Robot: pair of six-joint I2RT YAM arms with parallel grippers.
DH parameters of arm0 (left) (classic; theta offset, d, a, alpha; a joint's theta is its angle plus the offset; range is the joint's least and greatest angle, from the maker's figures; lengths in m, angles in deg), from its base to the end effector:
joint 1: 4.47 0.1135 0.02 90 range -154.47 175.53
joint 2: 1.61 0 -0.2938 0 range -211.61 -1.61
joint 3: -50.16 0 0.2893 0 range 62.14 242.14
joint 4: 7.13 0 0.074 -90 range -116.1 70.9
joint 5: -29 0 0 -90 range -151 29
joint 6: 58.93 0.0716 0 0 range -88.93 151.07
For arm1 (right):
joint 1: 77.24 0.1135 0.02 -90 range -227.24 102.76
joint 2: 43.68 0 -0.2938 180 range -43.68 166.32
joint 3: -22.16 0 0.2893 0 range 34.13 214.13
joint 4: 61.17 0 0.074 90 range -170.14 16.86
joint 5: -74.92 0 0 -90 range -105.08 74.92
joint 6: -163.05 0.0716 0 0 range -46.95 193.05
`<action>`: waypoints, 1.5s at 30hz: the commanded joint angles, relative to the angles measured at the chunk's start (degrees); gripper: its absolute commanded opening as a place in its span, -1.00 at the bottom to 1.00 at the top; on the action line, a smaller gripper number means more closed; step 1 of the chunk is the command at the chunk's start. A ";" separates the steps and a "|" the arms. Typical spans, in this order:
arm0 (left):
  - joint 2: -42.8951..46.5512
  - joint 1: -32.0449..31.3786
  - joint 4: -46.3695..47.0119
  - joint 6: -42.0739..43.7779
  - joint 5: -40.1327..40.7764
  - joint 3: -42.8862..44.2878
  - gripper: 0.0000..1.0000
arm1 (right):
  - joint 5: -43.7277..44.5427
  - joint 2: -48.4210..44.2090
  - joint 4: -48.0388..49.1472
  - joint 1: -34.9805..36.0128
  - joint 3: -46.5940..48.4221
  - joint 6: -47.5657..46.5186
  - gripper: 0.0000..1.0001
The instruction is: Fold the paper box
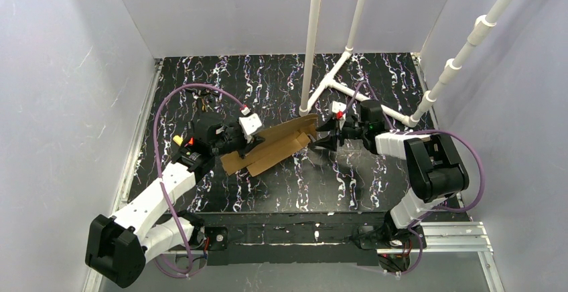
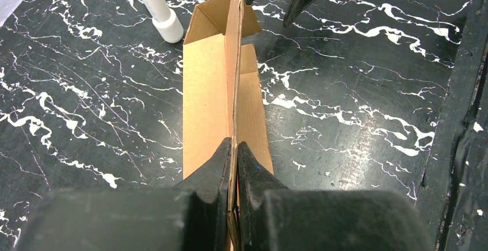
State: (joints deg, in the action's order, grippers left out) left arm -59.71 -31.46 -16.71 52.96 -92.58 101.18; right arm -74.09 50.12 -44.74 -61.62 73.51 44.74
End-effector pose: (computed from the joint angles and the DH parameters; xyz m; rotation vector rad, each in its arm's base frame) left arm 0.2335 -0.1610 0.2886 1.0994 1.4950 -0.5731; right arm 0.3230 0.1540 0.1628 -1.2505 1.4168 0.8791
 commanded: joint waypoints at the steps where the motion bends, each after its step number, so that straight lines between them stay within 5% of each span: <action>1: 0.92 -0.18 -4.59 0.61 -0.62 -0.75 -1.00 | -6.01 -1.02 -5.41 -2.91 3.24 -3.70 0.28; 8: 1.11 -0.18 -4.57 0.61 -0.72 -0.82 -1.00 | -1.65 -1.81 -4.95 -6.12 5.23 -1.27 0.26; 11: 1.07 -0.18 -4.46 0.53 -0.75 -0.82 -1.00 | 5.35 -0.42 3.97 -6.13 5.23 7.85 0.21; 18: 0.93 -0.26 -4.16 0.26 -1.11 -0.74 -1.00 | 17.91 8.74 8.01 -3.28 12.77 15.93 -0.25; 30: 2.30 -0.27 -2.75 -0.63 -1.66 -1.61 -1.00 | 16.43 13.10 10.36 1.11 15.20 17.63 -0.03; 45: 3.09 -0.26 0.05 -1.93 0.39 -2.42 -1.00 | 2.95 13.26 0.83 1.70 17.13 7.79 0.21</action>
State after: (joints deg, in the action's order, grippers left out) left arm -57.53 -31.61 -16.12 51.82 -92.82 99.67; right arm -66.17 64.52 -40.67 -60.25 88.65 56.74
